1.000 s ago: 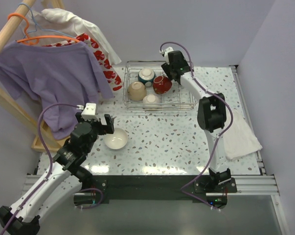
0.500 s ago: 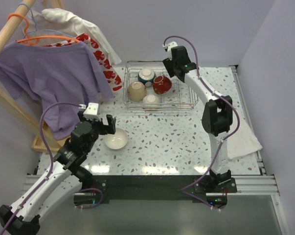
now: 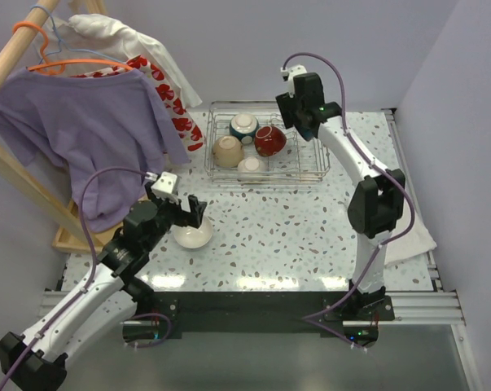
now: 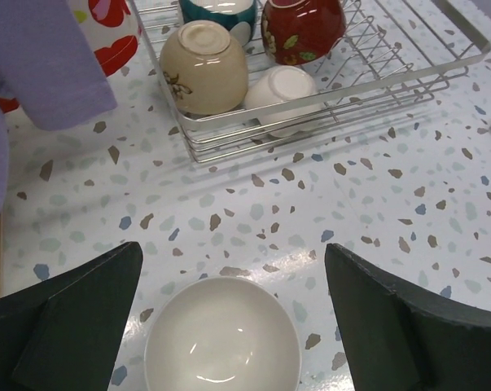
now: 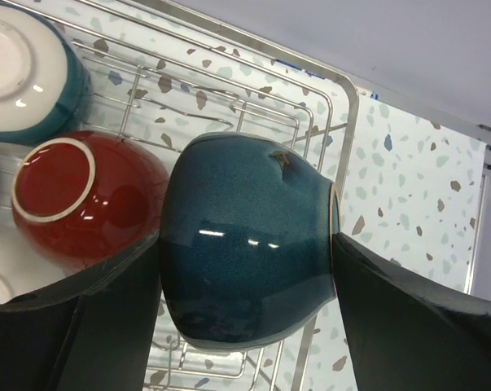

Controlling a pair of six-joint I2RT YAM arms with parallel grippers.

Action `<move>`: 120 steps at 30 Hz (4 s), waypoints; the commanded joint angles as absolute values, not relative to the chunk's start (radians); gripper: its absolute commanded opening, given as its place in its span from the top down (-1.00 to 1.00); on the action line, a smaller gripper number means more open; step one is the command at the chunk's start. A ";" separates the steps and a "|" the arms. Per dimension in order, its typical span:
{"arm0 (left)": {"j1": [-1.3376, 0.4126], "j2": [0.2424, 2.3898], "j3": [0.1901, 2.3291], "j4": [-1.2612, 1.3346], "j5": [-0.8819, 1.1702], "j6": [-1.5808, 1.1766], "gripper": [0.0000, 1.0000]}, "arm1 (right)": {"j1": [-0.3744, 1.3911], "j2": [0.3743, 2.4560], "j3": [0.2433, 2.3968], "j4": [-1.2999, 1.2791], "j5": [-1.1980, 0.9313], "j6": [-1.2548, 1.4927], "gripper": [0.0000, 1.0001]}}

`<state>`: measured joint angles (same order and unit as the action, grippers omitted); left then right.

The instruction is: Unload the bowls from the dish rack

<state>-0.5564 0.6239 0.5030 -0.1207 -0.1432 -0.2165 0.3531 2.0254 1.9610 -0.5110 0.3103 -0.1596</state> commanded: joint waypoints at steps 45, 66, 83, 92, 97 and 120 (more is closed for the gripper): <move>-0.744 1.175 0.563 0.720 0.018 -0.281 -1.00 | 0.374 1.684 1.763 -0.526 0.146 0.103 1.00; -0.779 1.798 1.000 1.111 0.169 -0.302 -0.88 | 0.383 1.557 1.646 -0.502 0.038 0.186 1.00; -0.802 1.939 1.086 1.183 0.100 -0.325 0.29 | 0.385 1.502 1.577 -0.460 -0.040 0.258 1.00; -0.810 1.856 0.996 1.212 0.123 -0.290 1.00 | 0.385 1.436 1.499 -0.422 -0.090 0.310 0.64; -0.811 1.747 0.892 1.190 0.121 -0.247 1.00 | 0.385 1.375 1.436 -0.390 -0.078 0.333 -0.04; -0.824 1.181 0.920 -0.047 -0.038 -0.114 1.00 | 0.385 1.039 1.178 -0.357 -0.045 0.336 -0.97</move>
